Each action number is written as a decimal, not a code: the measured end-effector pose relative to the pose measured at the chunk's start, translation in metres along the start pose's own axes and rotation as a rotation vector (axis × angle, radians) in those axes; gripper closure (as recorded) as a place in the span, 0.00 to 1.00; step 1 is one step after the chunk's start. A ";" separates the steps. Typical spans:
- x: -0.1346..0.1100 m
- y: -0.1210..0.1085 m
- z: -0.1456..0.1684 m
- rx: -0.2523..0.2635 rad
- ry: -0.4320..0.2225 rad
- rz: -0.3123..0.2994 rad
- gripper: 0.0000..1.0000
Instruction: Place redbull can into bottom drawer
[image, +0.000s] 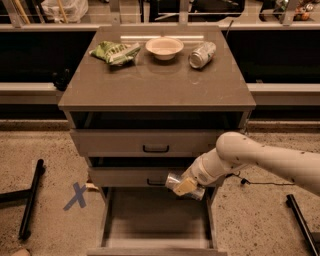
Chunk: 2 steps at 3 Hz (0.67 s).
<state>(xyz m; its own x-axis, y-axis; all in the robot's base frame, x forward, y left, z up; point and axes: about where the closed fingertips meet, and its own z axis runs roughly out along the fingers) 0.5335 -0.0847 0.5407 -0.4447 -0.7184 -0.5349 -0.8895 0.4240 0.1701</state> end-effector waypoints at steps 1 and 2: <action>0.036 -0.036 0.058 0.004 -0.009 0.018 1.00; 0.039 -0.032 0.063 -0.007 -0.006 0.024 1.00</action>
Offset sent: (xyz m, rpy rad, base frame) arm 0.0202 -0.0088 -0.0532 0.0000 -0.0112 -0.0134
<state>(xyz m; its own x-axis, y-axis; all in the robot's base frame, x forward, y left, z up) 0.5512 -0.0921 0.4620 -0.4656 -0.7047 -0.5354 -0.8793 0.4372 0.1891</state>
